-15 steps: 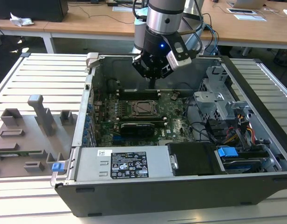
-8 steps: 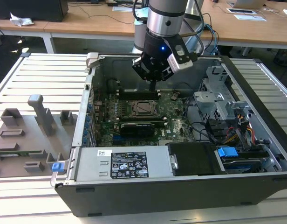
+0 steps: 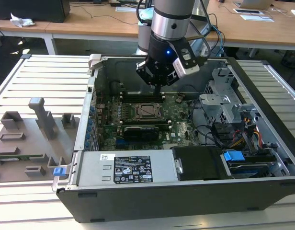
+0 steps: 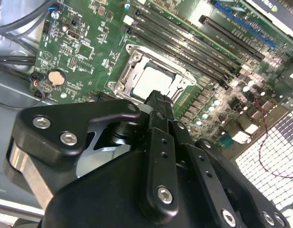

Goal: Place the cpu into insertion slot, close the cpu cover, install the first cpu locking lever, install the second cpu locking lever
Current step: 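Install the second cpu locking lever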

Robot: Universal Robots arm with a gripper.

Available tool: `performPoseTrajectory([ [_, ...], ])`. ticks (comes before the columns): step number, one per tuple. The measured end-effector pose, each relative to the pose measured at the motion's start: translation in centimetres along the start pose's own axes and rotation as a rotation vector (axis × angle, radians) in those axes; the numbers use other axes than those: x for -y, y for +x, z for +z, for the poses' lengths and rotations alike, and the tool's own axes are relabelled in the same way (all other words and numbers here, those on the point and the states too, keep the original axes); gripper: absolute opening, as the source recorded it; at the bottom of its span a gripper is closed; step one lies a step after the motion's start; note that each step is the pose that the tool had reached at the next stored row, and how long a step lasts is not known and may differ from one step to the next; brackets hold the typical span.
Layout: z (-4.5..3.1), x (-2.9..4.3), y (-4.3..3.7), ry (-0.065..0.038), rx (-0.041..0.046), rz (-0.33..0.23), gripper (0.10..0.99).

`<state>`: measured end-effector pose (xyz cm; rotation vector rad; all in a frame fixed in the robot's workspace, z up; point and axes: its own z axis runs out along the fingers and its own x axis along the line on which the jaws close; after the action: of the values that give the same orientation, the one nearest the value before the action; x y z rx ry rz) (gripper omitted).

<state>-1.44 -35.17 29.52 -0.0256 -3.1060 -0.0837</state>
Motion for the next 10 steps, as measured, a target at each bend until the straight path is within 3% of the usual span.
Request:
performPoseTrajectory([
  [10, -0.02, 1.04, -0.02, 0.0, 0.0, 0.0, 0.106],
])
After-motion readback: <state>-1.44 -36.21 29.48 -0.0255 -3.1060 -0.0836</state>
